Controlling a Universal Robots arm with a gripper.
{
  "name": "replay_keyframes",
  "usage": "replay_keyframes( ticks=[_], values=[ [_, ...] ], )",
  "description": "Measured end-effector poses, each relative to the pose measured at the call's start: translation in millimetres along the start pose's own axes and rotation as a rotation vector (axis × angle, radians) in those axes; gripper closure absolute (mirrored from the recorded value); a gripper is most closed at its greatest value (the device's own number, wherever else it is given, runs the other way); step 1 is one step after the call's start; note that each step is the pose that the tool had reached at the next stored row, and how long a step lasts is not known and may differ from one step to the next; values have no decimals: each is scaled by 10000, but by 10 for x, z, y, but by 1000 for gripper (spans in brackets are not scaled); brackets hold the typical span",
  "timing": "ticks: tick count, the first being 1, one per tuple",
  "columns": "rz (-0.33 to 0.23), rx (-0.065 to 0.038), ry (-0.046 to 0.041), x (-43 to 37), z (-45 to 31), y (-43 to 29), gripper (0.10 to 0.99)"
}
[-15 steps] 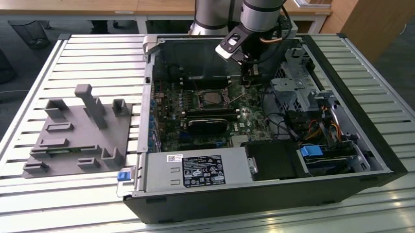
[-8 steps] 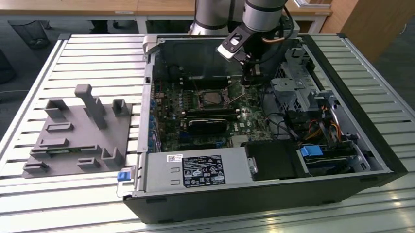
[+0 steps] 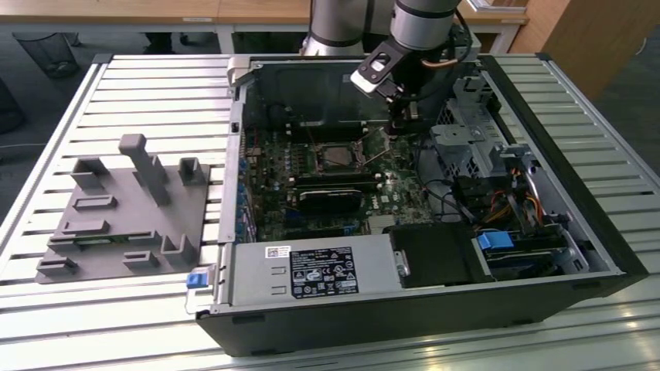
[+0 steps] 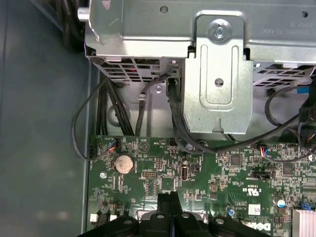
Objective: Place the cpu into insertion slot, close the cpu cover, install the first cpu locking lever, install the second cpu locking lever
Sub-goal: 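Close the cpu cover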
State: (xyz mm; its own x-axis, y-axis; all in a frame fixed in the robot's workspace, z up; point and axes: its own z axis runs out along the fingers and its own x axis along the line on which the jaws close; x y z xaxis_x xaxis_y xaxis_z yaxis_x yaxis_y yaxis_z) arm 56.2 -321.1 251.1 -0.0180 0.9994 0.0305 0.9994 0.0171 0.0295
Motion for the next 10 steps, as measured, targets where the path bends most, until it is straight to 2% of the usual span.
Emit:
replay_keyframes(
  ticks=[10],
  values=[
    [0, 14, -2, 0, 5, 66, 969]
  ],
)
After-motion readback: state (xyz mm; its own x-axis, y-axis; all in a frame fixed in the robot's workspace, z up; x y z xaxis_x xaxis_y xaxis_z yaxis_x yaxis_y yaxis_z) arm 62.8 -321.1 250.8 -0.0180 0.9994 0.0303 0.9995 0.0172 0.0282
